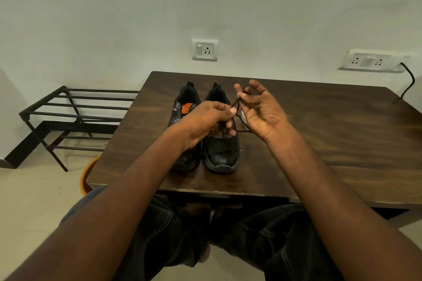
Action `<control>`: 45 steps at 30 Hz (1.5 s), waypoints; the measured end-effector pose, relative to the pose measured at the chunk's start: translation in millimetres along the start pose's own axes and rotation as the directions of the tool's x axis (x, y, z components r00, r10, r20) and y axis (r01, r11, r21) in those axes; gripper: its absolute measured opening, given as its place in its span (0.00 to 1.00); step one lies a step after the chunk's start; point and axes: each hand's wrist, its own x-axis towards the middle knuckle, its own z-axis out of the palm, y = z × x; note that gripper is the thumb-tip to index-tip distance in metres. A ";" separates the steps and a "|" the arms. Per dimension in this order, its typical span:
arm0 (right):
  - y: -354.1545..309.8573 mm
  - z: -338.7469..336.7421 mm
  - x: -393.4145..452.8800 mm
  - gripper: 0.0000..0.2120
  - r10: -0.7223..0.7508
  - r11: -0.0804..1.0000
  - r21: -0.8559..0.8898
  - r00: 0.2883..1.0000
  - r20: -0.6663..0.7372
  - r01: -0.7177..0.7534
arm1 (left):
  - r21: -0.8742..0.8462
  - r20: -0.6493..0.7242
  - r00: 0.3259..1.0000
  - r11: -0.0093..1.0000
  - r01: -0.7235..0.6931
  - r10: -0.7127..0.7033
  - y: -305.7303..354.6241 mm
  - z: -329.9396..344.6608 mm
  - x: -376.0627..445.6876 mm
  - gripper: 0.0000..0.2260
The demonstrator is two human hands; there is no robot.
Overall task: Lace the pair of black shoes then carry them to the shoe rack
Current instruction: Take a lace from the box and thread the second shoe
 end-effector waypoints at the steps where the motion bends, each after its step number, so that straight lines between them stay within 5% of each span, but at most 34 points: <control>1: -2.1 -3.6 1.7 0.19 -0.052 0.992 -0.122 0.996 -0.070 0.043 | 0.007 -0.070 0.998 1.000 0.002 -0.001 0.4 -3.0 -0.3 0.09; 3: -6.6 -15.3 4.0 0.18 -0.213 0.816 -0.575 0.956 -0.202 0.060 | 0.068 -0.210 0.977 0.997 -0.031 0.044 2.3 -8.9 -1.8 0.06; 5: -9.0 -25.8 3.0 0.15 -0.380 0.289 -0.957 0.917 -0.119 -0.005 | 0.161 -0.290 0.948 0.983 -0.084 0.129 3.6 -14.3 -2.9 0.06; 7: -6.8 -27.3 -5.1 0.11 -0.333 -0.311 -0.950 0.940 0.072 -0.038 | 0.238 -0.306 0.933 0.964 -0.118 0.190 2.5 -16.2 -2.1 0.06; 8: -4.2 -26.9 -5.6 0.15 -0.270 -0.418 -0.908 0.952 0.145 0.020 | 0.258 -0.303 0.931 0.958 -0.124 0.202 0.2 -16.4 -0.8 0.06; 9: -1.4 -25.0 -4.6 0.18 -0.185 -0.372 -0.919 0.960 0.208 0.128 | 0.264 -0.303 0.930 0.956 -0.126 0.206 -1.9 -16.0 0.8 0.06; 12: 11.4 -10.8 -10.7 0.14 0.064 0.295 -0.933 0.971 0.232 0.204 | 0.283 -0.349 0.909 0.950 -0.130 0.228 -8.0 -15.8 7.6 0.07; 13: 15.2 -9.2 -9.8 0.10 0.060 0.381 -0.909 0.976 0.209 0.171 | 0.300 -0.370 0.898 0.945 -0.127 0.238 -9.3 -16.7 9.5 0.06; 14: 17.2 -9.0 -7.3 0.06 -0.005 0.339 -0.925 0.984 0.179 0.170 | 0.308 -0.385 0.891 0.944 -0.121 0.240 -10.6 -18.0 11.2 0.05; 17: 17.6 -16.7 4.8 0.04 -0.224 -0.027 -0.989 0.963 0.150 0.148 | 0.246 -0.407 0.890 0.963 -0.109 0.205 -14.2 -21.3 15.7 0.05; 18: 16.9 -17.9 6.8 0.04 -0.209 -0.054 -0.986 0.964 0.165 0.157 | 0.237 -0.407 0.891 0.965 -0.109 0.200 -15.1 -21.7 16.5 0.05; 21: 18.9 -15.8 8.0 0.10 0.002 0.157 -0.968 0.980 0.201 0.198 | 0.288 -0.371 0.897 0.948 -0.135 0.240 -17.1 -22.4 20.4 0.03; 23: 22.3 -14.9 8.5 0.04 -0.008 0.206 -0.958 0.979 0.202 0.199 | 0.373 -0.342 0.895 0.915 -0.150 0.287 -15.8 -24.2 25.8 0.05; 28: 25.4 -28.0 22.5 0.04 -0.148 0.065 -0.980 0.973 0.179 0.191 | 0.745 -0.164 0.891 0.645 -0.170 0.424 -16.6 -43.3 36.0 0.10; 31: 27.3 -37.1 28.4 0.06 -0.160 -0.101 -0.974 0.963 0.219 0.204 | 0.860 0.033 0.939 0.470 -0.201 0.341 -25.2 -59.9 36.3 0.16; 39: 29.2 -30.2 37.4 0.07 -0.057 -0.370 -0.899 0.960 0.275 0.236 | 0.899 0.155 0.947 0.357 -0.253 0.280 -21.9 -72.0 34.7 0.23; 45: 36.7 -32.2 37.7 0.06 -0.065 -0.410 -0.891 0.969 0.240 0.193 | 0.943 0.153 0.935 0.237 -0.236 0.320 -21.0 -64.4 36.5 0.22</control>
